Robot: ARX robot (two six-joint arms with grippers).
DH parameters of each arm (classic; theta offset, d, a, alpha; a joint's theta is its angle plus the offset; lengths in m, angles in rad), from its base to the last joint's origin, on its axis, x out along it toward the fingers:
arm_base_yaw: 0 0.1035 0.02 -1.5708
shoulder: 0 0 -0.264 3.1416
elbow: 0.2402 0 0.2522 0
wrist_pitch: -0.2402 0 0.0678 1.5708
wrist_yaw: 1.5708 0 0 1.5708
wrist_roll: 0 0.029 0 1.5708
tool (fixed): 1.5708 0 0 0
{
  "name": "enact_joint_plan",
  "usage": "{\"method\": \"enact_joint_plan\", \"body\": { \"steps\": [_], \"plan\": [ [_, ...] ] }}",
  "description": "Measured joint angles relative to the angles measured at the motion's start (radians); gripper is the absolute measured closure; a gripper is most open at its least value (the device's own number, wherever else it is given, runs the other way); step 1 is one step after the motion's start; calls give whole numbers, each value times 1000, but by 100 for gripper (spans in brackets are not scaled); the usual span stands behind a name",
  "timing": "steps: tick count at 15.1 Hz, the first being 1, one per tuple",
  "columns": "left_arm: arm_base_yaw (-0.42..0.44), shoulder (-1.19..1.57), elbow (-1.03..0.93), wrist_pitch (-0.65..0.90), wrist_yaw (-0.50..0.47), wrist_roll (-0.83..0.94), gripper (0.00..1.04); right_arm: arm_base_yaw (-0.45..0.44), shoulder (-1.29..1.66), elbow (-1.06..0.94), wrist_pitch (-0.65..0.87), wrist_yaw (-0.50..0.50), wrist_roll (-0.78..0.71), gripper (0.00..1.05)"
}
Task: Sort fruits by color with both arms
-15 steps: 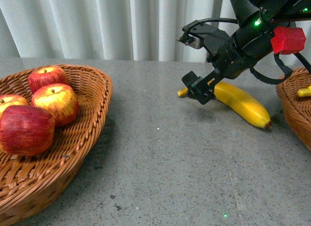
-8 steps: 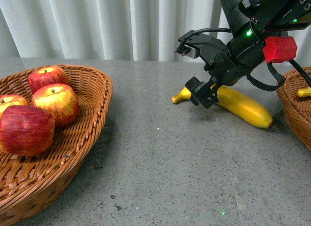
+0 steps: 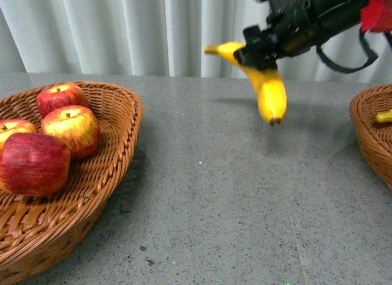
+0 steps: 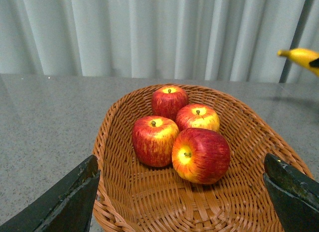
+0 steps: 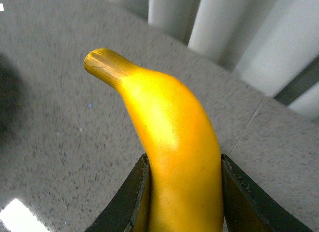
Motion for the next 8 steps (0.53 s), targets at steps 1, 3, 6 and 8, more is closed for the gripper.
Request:
{"method": "enact_joint_plan", "body": {
  "steps": [1, 3, 6, 8],
  "plan": [
    [0, 0, 0, 0, 0, 0, 7, -27, -43, -22, 47, -39, 69, 71],
    [0, 0, 0, 0, 0, 0, 7, -107, -118, -77, 121, -121, 189, 71],
    [0, 0, 0, 0, 0, 0, 7, -281, -230, -214, 229, -249, 317, 71],
    [0, 0, 0, 0, 0, 0, 7, -397, -296, -313, 268, -312, 318, 71]
  ]
}}
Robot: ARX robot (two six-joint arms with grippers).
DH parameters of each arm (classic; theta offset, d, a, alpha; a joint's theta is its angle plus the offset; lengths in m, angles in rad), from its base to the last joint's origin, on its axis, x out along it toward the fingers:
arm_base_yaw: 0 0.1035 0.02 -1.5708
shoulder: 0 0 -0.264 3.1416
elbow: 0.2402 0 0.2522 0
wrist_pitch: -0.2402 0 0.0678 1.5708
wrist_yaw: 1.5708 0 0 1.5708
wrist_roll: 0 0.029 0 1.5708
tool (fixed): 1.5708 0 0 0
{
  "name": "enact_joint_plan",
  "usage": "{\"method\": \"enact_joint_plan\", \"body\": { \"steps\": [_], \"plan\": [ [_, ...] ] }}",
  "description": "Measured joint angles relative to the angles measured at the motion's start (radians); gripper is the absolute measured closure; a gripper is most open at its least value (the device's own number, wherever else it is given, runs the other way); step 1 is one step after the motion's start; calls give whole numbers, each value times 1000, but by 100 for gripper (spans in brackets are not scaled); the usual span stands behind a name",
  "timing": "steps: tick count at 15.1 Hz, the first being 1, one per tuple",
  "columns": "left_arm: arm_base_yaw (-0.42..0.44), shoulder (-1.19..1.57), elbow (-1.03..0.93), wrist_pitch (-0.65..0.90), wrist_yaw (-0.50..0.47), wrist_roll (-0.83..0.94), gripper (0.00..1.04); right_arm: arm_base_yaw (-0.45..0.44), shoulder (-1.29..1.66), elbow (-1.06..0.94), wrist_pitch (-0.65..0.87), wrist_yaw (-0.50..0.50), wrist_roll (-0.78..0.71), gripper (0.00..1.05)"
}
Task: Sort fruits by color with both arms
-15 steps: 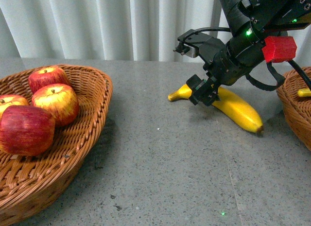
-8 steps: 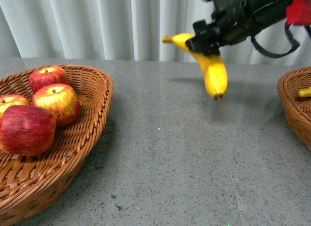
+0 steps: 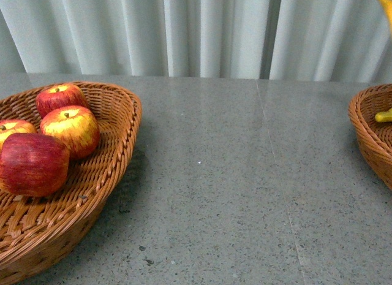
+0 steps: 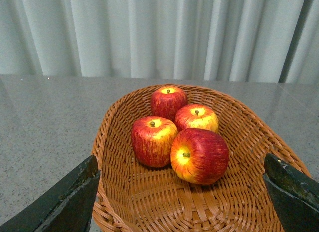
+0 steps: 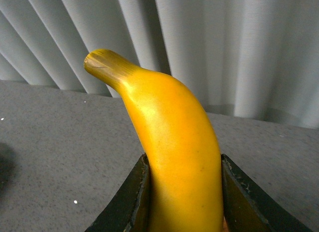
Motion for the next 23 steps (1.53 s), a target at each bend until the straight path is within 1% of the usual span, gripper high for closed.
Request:
{"method": "enact_joint_plan", "body": {
  "steps": [2, 5, 7, 8, 9, 11, 12, 14, 16, 17, 19, 20, 22, 23],
  "plan": [
    [0, 0, 0, 0, 0, 0, 7, -121, -63, -108, 35, -78, -49, 71],
    [0, 0, 0, 0, 0, 0, 7, -245, -122, -227, 0, -174, -237, 71],
    [0, 0, 0, 0, 0, 0, 7, -270, -153, -255, -89, -228, -371, 71],
    [0, 0, 0, 0, 0, 0, 7, -269, -168, -256, -126, -240, -436, 71],
    [0, 0, 0, 0, 0, 0, 7, -269, -179, -256, -148, -240, -497, 64],
    [0, 0, 0, 0, 0, 0, 7, -269, -189, -256, -190, -261, -544, 42],
    [0, 0, 0, 0, 0, 0, 7, -261, -193, -256, -196, -267, -556, 29],
    [0, 0, 0, 0, 0, 0, 7, -254, -215, -256, -171, -283, -547, 7],
    [0, 0, 0, 0, 0, 0, 7, -224, -259, -256, -95, -320, -478, 7],
    [0, 0, 0, 0, 0, 0, 7, -207, -291, -265, -34, -322, -413, 6],
    [0, 0, 0, 0, 0, 0, 7, -163, -396, -334, 100, -309, -256, 7],
    [0, 0, 0, 0, 0, 0, 7, -142, -454, -360, 150, -280, -176, 7],
    [0, 0, 0, 0, 0, 0, 7, -109, -587, -441, 193, -257, -66, 7],
    [0, 0, 0, 0, 0, 0, 7, -105, -663, -498, 200, -266, -31, 7]
  ]
}}
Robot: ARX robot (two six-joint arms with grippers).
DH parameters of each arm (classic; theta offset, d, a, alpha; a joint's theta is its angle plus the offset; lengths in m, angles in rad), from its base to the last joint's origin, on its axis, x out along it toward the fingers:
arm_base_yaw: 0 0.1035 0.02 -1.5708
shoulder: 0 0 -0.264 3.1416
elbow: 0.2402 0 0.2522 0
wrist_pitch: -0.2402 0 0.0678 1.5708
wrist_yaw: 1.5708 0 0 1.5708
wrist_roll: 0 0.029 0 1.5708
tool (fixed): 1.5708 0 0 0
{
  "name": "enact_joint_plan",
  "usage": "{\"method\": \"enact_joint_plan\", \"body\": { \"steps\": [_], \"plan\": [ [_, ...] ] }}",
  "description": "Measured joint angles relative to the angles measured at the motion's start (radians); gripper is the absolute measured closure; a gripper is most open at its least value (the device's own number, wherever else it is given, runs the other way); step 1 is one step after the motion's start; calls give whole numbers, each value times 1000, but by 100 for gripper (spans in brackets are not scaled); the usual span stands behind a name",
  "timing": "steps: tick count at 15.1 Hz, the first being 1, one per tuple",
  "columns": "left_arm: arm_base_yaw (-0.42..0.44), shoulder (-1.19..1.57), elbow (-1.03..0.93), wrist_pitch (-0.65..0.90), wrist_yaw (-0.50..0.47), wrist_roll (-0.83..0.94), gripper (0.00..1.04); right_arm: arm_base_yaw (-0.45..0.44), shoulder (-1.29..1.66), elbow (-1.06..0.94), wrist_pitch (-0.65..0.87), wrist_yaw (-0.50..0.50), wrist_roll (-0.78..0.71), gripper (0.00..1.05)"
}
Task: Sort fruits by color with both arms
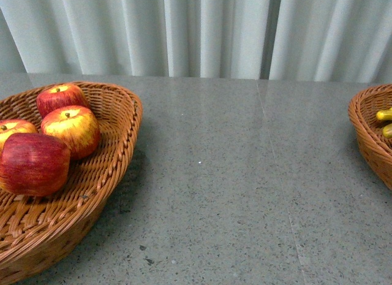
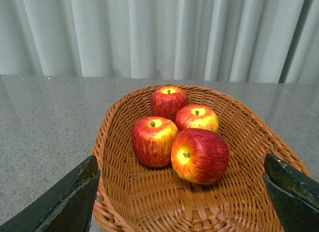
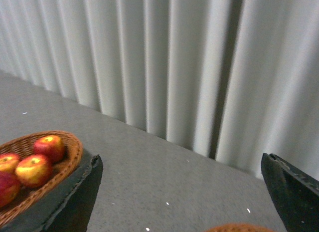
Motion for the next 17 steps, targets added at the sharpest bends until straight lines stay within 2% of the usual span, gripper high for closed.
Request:
{"method": "enact_joint_plan", "body": {
  "steps": [1, 2, 3, 4, 5, 8, 9, 10, 17],
  "plan": [
    [0, 0, 0, 0, 0, 0, 7, 46, -101, -61, -84, 205, 3, 16],
    [0, 0, 0, 0, 0, 0, 7, 87, -223, -179, -105, 420, 1, 28],
    [0, 0, 0, 0, 0, 0, 7, 91, -344, -302, -115, 565, 0, 41],
    [0, 0, 0, 0, -1, 0, 7, 90, -455, -399, -135, 642, 0, 52],
    [0, 0, 0, 0, 0, 0, 7, 100, -562, -504, -127, 667, 0, 65],
    [0, 0, 0, -1, 0, 0, 7, 151, -657, -622, -96, 713, 0, 102],
    [0, 0, 0, 0, 0, 0, 7, 225, -687, -657, -97, 795, 0, 103],
    [0, 0, 0, 0, 2, 0, 7, 256, -715, -683, -97, 797, -2, 103],
    [0, 0, 0, 0, 0, 0, 7, 248, -864, -786, -142, 811, -1, 103]
  ]
}}
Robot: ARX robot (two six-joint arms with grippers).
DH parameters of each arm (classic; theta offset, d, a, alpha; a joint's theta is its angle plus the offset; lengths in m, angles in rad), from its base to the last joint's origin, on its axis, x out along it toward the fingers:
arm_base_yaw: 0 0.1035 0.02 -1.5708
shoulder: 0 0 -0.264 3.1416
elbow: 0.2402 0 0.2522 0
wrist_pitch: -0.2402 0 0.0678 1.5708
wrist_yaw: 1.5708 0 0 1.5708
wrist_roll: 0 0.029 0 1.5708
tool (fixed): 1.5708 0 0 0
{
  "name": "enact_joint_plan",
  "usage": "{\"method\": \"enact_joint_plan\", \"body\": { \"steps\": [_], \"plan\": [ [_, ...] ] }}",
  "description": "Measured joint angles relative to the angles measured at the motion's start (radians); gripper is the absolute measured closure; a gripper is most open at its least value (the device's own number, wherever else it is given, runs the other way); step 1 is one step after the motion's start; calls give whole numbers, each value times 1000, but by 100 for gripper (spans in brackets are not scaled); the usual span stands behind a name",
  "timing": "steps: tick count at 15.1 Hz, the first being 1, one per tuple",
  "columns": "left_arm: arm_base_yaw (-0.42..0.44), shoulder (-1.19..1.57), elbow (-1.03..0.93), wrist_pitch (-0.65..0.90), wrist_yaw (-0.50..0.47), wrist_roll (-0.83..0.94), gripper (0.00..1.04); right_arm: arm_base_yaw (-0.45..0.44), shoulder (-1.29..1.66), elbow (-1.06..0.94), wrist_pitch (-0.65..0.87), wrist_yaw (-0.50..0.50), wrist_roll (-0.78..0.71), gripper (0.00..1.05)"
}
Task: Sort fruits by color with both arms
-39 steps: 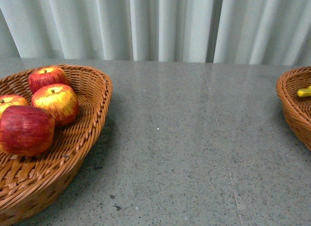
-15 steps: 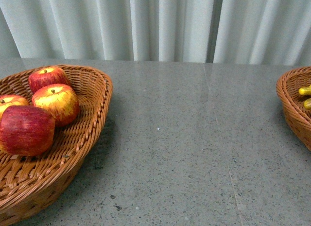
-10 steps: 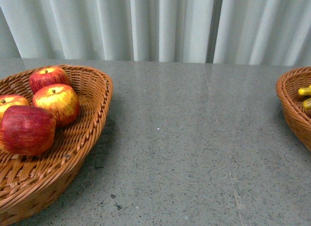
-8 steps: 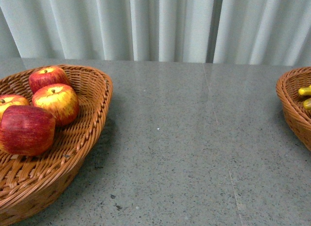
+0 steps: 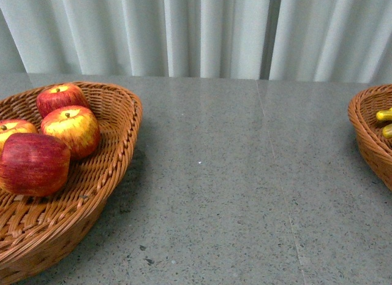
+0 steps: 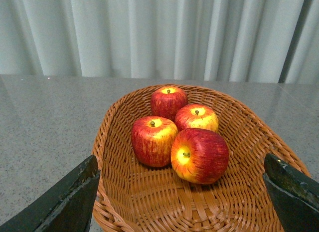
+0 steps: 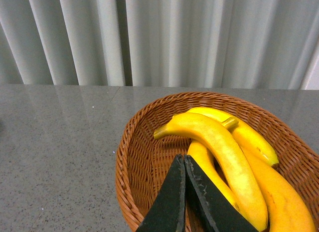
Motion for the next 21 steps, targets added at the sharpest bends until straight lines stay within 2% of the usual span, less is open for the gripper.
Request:
{"method": "enact_joint_plan", "body": {
  "steps": [7, 8, 9, 16, 17, 21],
  "plan": [
    [0, 0, 0, 0, 0, 0, 7, 0, -124, -58, -55, 0, 0, 103],
    [0, 0, 0, 0, 0, 0, 7, 0, -145, -58, -82, 0, 0, 103],
    [0, 0, 0, 0, 0, 0, 7, 0, -256, -57, -233, -2, 0, 103],
    [0, 0, 0, 0, 0, 0, 7, 0, -300, -57, -237, 0, 0, 103],
    [0, 0, 0, 0, 0, 0, 7, 0, -300, -57, -237, 0, -1, 99],
    [0, 0, 0, 0, 0, 0, 7, 0, -300, -57, -237, 0, -1, 50]
  ]
}}
